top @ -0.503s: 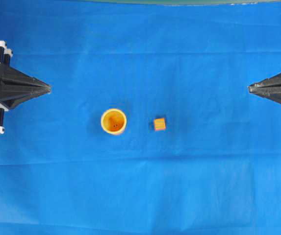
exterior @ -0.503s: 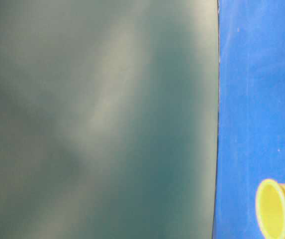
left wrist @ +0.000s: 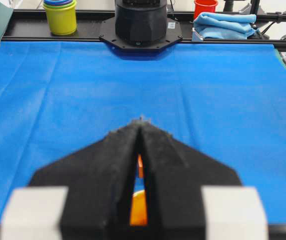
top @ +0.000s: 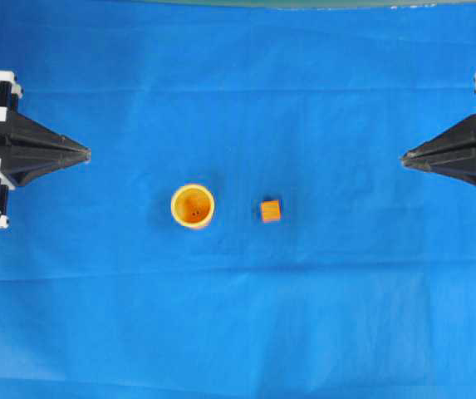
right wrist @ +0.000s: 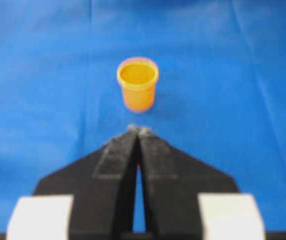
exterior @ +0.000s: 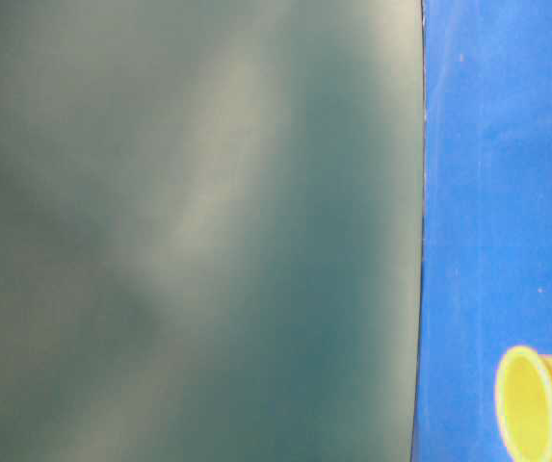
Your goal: Move the block forward with right arm.
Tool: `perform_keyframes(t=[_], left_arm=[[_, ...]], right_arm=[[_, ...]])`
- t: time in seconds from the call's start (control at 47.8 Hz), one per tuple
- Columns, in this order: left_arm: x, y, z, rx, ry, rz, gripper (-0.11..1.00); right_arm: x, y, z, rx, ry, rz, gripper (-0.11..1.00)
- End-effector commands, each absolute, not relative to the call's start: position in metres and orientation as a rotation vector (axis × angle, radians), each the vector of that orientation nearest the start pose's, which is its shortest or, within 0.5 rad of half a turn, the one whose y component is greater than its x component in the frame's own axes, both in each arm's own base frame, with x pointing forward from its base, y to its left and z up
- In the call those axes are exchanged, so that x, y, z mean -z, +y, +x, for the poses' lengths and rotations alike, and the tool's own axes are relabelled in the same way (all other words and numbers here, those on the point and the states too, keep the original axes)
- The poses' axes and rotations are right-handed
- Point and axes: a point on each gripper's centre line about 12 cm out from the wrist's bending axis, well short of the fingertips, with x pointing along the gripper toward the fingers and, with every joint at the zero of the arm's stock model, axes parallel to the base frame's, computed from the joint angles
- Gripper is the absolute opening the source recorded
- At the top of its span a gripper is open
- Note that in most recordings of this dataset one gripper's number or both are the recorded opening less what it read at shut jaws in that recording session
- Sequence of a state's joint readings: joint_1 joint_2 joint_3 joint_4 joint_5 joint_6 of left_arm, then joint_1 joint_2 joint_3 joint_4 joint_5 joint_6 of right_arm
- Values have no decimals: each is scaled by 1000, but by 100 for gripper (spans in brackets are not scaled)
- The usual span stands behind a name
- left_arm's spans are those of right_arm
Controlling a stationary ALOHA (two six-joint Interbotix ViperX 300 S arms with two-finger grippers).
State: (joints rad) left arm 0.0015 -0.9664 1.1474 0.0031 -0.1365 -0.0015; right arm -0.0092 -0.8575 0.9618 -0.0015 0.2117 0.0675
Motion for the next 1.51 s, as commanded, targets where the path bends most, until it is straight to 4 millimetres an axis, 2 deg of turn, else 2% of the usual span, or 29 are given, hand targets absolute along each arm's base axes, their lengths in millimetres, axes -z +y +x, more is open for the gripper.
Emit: perform_keyframes(t=[0.0, 0.168, 0.419, 0.482, 0.628, 0.691, 0.859, 1.173, 1.487], left_arm=[[-298, 0, 203, -1, 21, 5, 0], [-298, 0, 203, -1, 20, 5, 0], [-298, 0, 203, -2, 20, 6, 0], [-298, 1, 203, -2, 20, 5, 0], [-298, 0, 203, -2, 21, 6, 0], [-298, 0, 203, -1, 20, 5, 0], [-298, 0, 203, 0, 20, 6, 0], [-297, 0, 203, 0, 23, 8, 0], [-298, 1, 203, -2, 23, 18, 0]], right_arm=[[-319, -7, 230, 42, 302, 91, 0], [-328, -12, 238, 70, 294, 133, 0], [-324, -13, 255, 78, 336, 165, 2], [-323, -14, 261, 81, 348, 175, 12], [-315, -15, 279, 89, 396, 197, 51], [-311, -15, 287, 91, 417, 198, 59], [-298, -16, 313, 96, 491, 186, 57], [-269, -22, 359, 118, 720, 127, 63], [-242, -26, 389, 135, 883, 92, 64]])
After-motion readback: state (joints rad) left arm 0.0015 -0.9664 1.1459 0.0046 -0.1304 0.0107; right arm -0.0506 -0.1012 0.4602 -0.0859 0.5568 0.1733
